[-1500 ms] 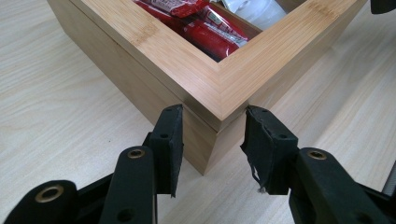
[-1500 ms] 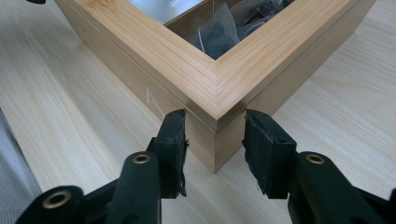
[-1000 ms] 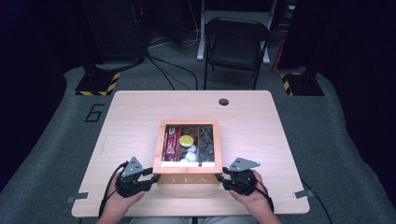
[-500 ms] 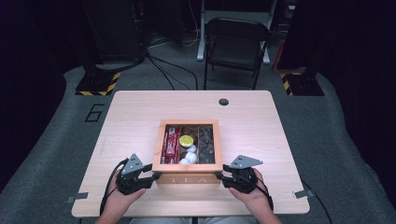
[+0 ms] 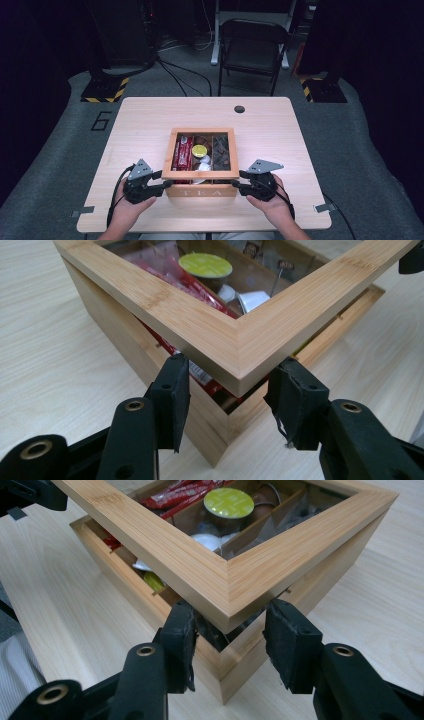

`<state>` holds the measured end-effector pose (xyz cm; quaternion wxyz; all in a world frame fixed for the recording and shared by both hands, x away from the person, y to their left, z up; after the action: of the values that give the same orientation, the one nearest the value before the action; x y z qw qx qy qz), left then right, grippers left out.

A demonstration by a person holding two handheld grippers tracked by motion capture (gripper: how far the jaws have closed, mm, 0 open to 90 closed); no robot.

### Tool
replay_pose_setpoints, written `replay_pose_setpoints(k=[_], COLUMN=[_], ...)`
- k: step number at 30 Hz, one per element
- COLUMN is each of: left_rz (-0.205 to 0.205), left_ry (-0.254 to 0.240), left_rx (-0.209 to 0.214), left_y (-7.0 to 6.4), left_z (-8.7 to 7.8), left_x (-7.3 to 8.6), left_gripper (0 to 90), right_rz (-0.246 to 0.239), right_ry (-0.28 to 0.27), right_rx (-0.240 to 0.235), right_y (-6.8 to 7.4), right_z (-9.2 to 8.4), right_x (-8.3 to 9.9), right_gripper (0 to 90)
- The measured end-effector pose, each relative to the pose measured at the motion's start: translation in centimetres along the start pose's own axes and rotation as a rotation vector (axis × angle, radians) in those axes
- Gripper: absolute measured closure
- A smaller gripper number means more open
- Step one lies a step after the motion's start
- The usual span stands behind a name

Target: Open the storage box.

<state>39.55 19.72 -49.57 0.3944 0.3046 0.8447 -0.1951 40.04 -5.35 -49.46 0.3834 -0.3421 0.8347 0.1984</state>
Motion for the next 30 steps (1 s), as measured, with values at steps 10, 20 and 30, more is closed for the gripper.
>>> replay_pose_setpoints(k=[10,20,30], left_rz=[-0.011,-0.029,-0.042], left_ry=[-0.007,-0.015,-0.042], left_rx=[-0.008,-0.024,-0.046], left_y=[0.4,0.6,0.9], left_z=[-0.7,-1.0,-1.7], left_x=[-1.7,-2.3,-4.0], left_gripper=[51.6,49.5,49.0], right_rz=[0.008,0.017,0.007], right_ry=[-0.02,-0.027,-0.041], right_rx=[0.007,0.007,0.026], right_y=[-0.5,-0.8,-1.2], right_z=[-0.6,-0.7,-1.4], right_x=[-1.7,-2.4,-4.0], right_gripper=[54.9,53.7,50.6])
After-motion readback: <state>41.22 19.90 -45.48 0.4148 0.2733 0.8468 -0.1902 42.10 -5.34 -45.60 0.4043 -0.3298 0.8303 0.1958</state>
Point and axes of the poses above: each handheld gripper's, and its own axes: z roughly forward along the jaws, x roughly out of its underside, y roughly to its left, the point moved 10 cm from there along z, roughly forward along the jaws, and after that the axes turned 3 degrees about y, right-handed, at the moved point
